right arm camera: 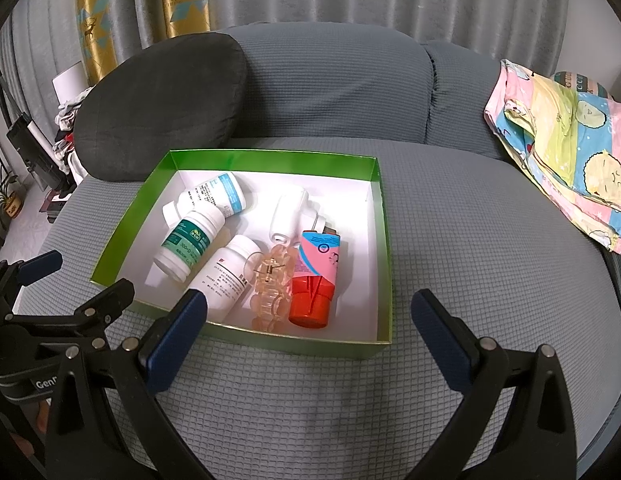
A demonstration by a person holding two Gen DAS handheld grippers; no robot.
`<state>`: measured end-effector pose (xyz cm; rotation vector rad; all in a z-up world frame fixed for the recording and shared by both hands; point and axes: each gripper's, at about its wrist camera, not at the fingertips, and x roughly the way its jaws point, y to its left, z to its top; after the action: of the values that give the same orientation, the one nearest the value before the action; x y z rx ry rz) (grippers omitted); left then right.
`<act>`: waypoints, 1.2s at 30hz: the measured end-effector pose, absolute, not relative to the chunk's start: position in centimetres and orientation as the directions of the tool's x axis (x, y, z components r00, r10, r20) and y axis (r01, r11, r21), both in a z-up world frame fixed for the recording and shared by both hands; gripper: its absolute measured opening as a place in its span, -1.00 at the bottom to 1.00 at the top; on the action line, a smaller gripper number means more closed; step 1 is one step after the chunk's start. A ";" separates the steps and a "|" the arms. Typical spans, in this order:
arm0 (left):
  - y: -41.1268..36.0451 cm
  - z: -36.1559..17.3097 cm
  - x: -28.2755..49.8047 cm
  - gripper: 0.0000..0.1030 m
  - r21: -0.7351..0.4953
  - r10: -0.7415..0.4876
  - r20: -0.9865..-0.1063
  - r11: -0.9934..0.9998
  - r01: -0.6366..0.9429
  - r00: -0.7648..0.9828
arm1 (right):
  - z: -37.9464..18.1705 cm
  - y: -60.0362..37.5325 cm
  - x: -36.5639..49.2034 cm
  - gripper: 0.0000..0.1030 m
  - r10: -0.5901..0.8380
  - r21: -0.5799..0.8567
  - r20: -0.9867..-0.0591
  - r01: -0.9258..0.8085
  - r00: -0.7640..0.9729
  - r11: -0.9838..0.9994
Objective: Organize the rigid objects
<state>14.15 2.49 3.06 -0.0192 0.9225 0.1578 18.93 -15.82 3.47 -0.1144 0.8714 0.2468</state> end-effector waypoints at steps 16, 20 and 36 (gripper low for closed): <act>2.3 3.7 13.5 0.99 0.072 0.137 -0.757 0.989 -0.127 0.639 | 3.5 -16.0 18.9 0.98 0.169 0.005 -0.770 -0.259 0.616 0.966; 2.4 4.4 12.9 0.99 0.058 0.131 -0.720 0.990 -0.128 0.682 | 3.4 -16.2 18.8 0.98 0.171 0.010 -0.771 -0.257 0.614 0.966; 1.5 4.6 12.2 0.99 0.031 0.074 -0.700 0.997 -0.074 0.711 | 3.3 -17.3 18.7 0.98 0.165 0.019 -0.772 -0.238 0.614 0.971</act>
<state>12.19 1.49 4.64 0.0007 0.7760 0.0820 18.73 -17.27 3.25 -0.0888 0.8802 0.2329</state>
